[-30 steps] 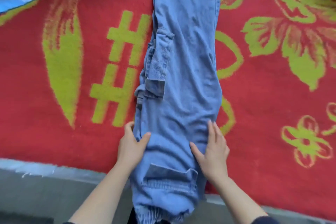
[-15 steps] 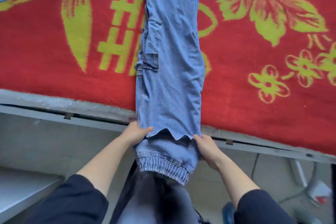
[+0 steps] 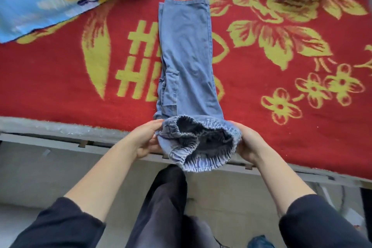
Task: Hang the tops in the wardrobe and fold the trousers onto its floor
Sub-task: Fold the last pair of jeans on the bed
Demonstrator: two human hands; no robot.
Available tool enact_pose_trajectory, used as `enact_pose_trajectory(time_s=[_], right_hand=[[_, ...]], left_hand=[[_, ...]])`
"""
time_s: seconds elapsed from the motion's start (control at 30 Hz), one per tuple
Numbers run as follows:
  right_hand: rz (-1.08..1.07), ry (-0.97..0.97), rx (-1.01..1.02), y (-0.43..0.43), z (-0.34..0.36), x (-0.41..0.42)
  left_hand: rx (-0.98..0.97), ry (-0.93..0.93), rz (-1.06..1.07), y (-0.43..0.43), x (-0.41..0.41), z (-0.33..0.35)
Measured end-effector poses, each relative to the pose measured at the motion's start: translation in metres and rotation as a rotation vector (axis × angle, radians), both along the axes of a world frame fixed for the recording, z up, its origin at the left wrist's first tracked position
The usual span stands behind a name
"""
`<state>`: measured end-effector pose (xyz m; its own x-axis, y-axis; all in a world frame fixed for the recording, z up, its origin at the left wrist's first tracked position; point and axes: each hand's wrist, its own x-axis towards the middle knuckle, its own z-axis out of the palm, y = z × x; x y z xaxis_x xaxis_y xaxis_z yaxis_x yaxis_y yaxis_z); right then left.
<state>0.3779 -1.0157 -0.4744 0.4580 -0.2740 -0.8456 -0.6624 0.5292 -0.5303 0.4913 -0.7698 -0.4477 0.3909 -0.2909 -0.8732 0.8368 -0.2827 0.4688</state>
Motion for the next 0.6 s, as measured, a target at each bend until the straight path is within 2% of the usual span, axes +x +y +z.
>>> enact_pose_trajectory(time_s=[0.1, 0.2, 0.27, 0.4, 0.6], right_hand=[[-0.190, -0.074, -0.025, -0.011, 0.009, 0.062], [-0.329, -0.169, 0.043, -0.026, 0.018, 0.121], [-0.261, -0.201, 0.017, -0.032, 0.014, 0.153], [-0.067, -0.184, -0.188, -0.047, -0.011, 0.215], [-0.067, -0.273, -0.358, -0.090, -0.013, 0.319]], left_hand=[[-0.039, -0.009, 0.143, -0.019, 0.052, 0.003], [-0.030, -0.056, 0.239, -0.042, 0.107, -0.003], [-0.010, -0.063, 0.213, -0.055, 0.140, -0.013], [0.003, -0.103, 0.136, -0.078, 0.204, -0.032], [-0.054, -0.247, 0.044, -0.122, 0.315, -0.027]])
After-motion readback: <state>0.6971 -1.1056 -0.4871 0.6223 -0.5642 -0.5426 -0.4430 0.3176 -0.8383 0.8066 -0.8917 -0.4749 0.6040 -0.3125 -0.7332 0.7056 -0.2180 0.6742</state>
